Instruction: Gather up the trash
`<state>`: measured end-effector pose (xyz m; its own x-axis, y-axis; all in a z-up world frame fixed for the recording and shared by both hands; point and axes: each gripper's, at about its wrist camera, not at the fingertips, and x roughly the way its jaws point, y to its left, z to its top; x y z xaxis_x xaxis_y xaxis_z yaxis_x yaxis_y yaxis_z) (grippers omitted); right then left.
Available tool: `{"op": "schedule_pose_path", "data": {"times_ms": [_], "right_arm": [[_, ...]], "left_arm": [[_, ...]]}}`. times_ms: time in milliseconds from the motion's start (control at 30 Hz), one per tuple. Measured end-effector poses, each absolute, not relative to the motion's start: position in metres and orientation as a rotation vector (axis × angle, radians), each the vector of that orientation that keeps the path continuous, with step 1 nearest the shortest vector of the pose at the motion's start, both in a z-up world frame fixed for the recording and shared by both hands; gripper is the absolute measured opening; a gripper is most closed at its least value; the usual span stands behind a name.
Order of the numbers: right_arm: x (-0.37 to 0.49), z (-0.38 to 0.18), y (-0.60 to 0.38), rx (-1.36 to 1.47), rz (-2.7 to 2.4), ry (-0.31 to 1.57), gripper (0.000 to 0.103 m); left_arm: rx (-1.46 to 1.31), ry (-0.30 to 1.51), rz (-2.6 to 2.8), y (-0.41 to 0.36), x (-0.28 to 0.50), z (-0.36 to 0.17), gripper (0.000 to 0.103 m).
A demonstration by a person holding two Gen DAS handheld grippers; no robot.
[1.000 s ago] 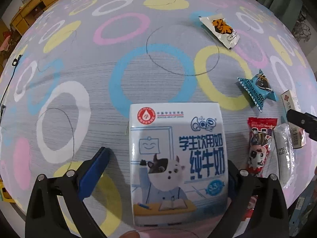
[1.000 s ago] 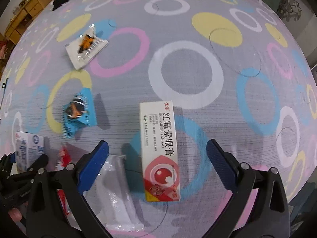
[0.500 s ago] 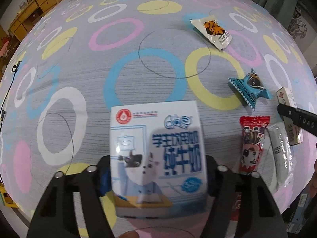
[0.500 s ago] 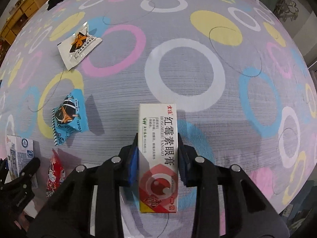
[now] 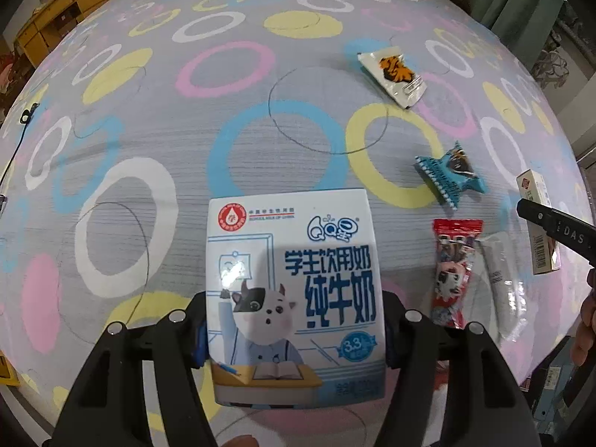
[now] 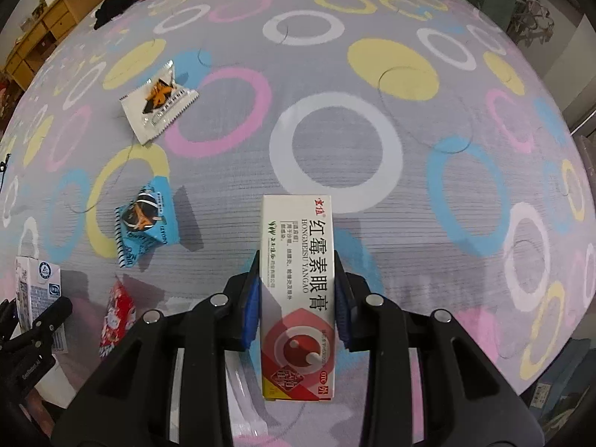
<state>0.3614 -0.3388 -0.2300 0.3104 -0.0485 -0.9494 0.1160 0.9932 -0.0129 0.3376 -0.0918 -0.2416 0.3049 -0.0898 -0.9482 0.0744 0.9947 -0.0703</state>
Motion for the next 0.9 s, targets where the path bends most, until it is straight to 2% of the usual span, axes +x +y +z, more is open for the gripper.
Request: {"op": "schedule_pose_path", "data": {"times_ms": [467,900], "right_arm": [[0.317,-0.145,-0.324,0.063,-0.042,1.116,0.032],[0.239,-0.062,-0.303,0.026,0.054,0.977,0.032]], "left_arm": [[0.028,1.152,-0.127,-0.084,0.296,-0.175,0.063],[0.077,1.032,-0.182,-0.065,0.237,-0.106,0.063]]}}
